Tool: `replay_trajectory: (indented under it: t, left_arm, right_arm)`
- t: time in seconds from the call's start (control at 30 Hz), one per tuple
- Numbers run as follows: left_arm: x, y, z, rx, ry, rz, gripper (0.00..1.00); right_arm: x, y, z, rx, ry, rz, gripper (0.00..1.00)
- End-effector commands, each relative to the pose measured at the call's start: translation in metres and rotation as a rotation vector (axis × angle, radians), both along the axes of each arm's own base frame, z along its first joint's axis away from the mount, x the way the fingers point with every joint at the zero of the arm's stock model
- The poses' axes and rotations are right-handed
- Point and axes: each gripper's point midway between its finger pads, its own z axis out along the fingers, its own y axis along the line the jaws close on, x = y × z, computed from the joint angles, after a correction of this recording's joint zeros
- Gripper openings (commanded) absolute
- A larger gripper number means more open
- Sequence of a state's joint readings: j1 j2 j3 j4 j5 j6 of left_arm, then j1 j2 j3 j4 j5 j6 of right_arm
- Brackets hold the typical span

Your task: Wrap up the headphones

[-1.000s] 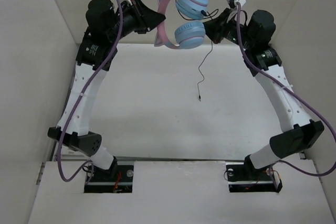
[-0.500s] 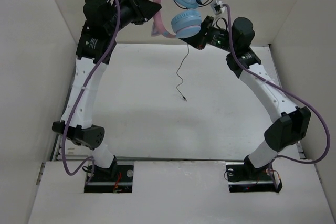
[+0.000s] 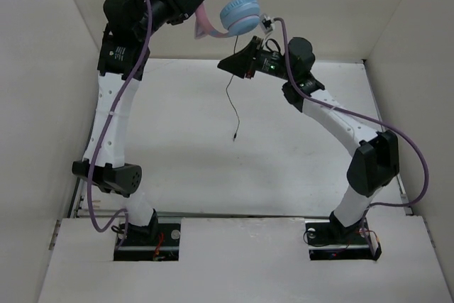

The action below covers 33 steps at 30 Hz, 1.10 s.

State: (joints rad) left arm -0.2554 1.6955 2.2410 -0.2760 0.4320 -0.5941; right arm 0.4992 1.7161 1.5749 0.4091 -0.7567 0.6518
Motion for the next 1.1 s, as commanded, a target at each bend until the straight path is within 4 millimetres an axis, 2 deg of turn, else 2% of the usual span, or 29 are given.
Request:
replay_trajectory:
  t: [0.0, 0.17, 0.37, 0.57, 0.8, 0.93, 1.07]
  left_arm:
    - [-0.018, 0.022, 0.066, -0.108, -0.164, 0.045, 0.0]
    - [-0.01, 0.04, 0.066, -0.124, -0.157, 0.102, 0.0]
    - [-0.005, 0.053, 0.07, -0.148, -0.155, 0.142, 0.0]
    - [0.001, 0.072, 0.074, -0.157, -0.163, 0.211, 0.0]
    - [0.008, 0.099, 0.075, -0.162, -0.166, 0.31, 0.0]
    - [0.019, 0.115, 0.069, -0.157, -0.154, 0.371, 0.0]
    - [0.03, 0.128, 0.057, -0.138, -0.133, 0.42, 0.0]
  right_arm:
    - [-0.007, 0.014, 0.004, 0.061, -0.004, 0.039, 0.32]
    - [-0.018, 0.034, -0.014, 0.066, 0.057, 0.09, 0.33]
    - [-0.043, 0.07, -0.027, 0.092, 0.105, 0.183, 0.33]
    - [-0.072, 0.097, -0.039, 0.081, 0.131, 0.258, 0.33]
    - [-0.106, 0.117, -0.054, 0.061, 0.166, 0.324, 0.33]
    - [-0.127, 0.125, -0.062, 0.04, 0.166, 0.361, 0.31]
    - [-0.142, 0.127, -0.063, 0.026, 0.137, 0.396, 0.2]
